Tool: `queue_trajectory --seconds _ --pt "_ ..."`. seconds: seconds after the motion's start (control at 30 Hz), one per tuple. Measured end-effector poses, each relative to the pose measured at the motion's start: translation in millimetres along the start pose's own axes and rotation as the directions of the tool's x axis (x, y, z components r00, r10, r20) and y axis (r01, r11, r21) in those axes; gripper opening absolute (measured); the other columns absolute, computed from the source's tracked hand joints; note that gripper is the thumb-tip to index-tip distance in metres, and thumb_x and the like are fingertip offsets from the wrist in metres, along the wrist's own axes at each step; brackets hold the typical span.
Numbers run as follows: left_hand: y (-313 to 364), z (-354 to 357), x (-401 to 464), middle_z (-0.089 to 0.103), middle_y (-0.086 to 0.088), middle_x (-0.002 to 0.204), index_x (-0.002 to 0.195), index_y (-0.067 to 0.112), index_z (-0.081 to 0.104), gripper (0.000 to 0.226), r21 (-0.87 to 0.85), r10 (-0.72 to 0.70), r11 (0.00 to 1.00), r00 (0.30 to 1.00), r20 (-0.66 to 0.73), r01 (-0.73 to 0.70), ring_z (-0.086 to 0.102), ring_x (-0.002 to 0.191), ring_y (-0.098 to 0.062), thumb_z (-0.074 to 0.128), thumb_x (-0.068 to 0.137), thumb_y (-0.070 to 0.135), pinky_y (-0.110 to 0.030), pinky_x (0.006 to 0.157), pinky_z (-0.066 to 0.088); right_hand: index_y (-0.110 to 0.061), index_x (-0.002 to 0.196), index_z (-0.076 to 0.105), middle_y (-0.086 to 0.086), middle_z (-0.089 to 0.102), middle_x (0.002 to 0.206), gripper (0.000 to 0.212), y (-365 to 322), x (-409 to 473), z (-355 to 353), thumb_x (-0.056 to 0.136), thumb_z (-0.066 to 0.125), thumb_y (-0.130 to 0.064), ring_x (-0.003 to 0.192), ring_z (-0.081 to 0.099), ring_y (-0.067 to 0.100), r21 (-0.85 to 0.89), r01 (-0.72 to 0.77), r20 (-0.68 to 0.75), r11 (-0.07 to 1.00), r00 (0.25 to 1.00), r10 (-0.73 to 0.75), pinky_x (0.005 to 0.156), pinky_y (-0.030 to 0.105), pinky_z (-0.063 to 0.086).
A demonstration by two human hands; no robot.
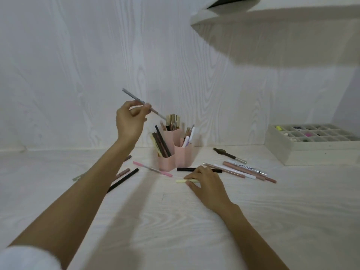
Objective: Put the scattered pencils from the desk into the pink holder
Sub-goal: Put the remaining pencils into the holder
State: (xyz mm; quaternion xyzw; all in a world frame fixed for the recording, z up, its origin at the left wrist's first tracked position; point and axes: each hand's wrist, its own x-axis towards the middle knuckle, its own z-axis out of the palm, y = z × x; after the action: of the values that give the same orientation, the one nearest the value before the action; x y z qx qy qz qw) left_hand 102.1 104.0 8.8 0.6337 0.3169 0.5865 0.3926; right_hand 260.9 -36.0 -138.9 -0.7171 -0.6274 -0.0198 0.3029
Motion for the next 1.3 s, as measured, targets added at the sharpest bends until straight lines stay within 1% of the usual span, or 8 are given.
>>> queue_trajectory --seconds 0.17,0.3,0.53,0.77,0.87,1.03,1.2,1.3 --pt "-20 41 6 0.074 -0.002 0.094 0.102 0.013 0.065 0.025 0.24 -0.064 0.969 0.997 0.033 0.054 0.068 0.09 -0.013 0.068 0.086 0.033 -0.032 0.076 0.052 -0.032 0.108 0.066 -0.007 0.056 0.102 0.021 4 1 0 0.091 0.054 -0.032 0.098 0.047 0.012 0.038 0.01 -0.015 0.999 1.0 -0.009 0.082 0.028 0.036" --pt "-39 53 0 0.072 0.004 0.104 0.102 0.025 0.072 0.021 0.607 -0.076 0.794 0.989 0.125 -0.016 0.062 0.094 -0.012 0.065 0.085 0.036 -0.025 0.068 0.039 -0.028 0.11 0.066 -0.005 0.057 0.104 0.022 5 0 0 0.092 0.054 -0.031 0.099 0.047 0.013 0.06 0.017 -0.011 0.998 1.0 -0.016 0.084 0.029 0.038" --pt "-31 52 1 0.072 0.012 0.095 0.103 0.026 0.069 0.019 0.498 0.257 0.839 0.966 -0.011 -0.218 0.065 0.086 -0.006 0.062 0.088 0.034 -0.02 0.064 0.038 -0.025 0.111 0.066 -0.004 0.058 0.106 0.023 3 1 -1 0.093 0.054 -0.029 0.1 0.046 0.012 0.06 0.028 -0.006 0.998 1.0 -0.028 0.083 0.026 0.035" --pt "-33 39 2 0.073 -0.004 0.098 0.096 0.015 0.075 0.023 0.724 0.276 0.497 0.878 0.392 -0.479 0.063 0.098 -0.024 0.054 0.094 0.024 -0.028 0.068 0.041 -0.025 0.111 0.066 -0.005 0.058 0.104 0.022 2 1 -2 0.092 0.054 -0.028 0.099 0.046 0.011 0.066 0.02 0.003 0.998 1.0 -0.02 0.08 0.022 0.032" --pt "-26 29 -1 0.063 -0.003 0.125 0.121 0.016 0.065 0.03 0.663 0.298 0.435 0.792 0.532 -0.609 0.05 0.121 -0.027 0.055 0.093 0.022 -0.04 0.09 0.041 -0.025 0.111 0.067 -0.005 0.059 0.103 0.022 1 0 -4 0.092 0.055 -0.028 0.098 0.046 0.012 0.041 0.037 -0.001 0.998 0.999 -0.037 0.081 0.024 0.034" --pt "-47 -16 -40 0.059 0.002 0.129 0.12 0.018 0.063 0.031 0.704 0.277 0.524 0.878 0.391 -0.479 0.047 0.123 -0.022 0.06 0.089 0.02 -0.04 0.096 0.039 -0.02 0.109 0.067 -0.003 0.064 0.101 0.021 -4 -1 -7 0.092 0.056 -0.027 0.097 0.053 0.015 -0.019 0.087 -0.118 0.996 0.989 -0.088 0.085 0.025 0.035" --pt "-95 -69 -91 0.067 0.0 0.116 0.105 0.017 0.071 0.024 0.815 0.096 0.536 0.976 0.197 -0.218 0.055 0.114 -0.025 0.07 0.082 0.021 -0.039 0.089 0.044 -0.015 0.105 0.062 -0.001 0.065 0.092 0.015 -18 -5 -12 0.092 0.057 -0.021 0.082 0.06 0.018 -0.052 0.113 -0.34 0.992 0.932 -0.124 0.069 0.02 0.039" --pt "-106 -81 -98 0.07 0.0 0.107 0.1 0.021 0.073 0.021 0.824 0.013 0.554 0.991 0.13 -0.116 0.057 0.107 -0.026 0.07 0.08 0.022 -0.036 0.086 0.043 -0.032 0.122 0.048 -0.01 0.063 0.099 0.028 -30 -4 -21 0.094 0.051 -0.027 0.085 0.064 0.01 0.299 0.06 -0.467 0.952 0.88 0.091 0.068 0.021 0.049"
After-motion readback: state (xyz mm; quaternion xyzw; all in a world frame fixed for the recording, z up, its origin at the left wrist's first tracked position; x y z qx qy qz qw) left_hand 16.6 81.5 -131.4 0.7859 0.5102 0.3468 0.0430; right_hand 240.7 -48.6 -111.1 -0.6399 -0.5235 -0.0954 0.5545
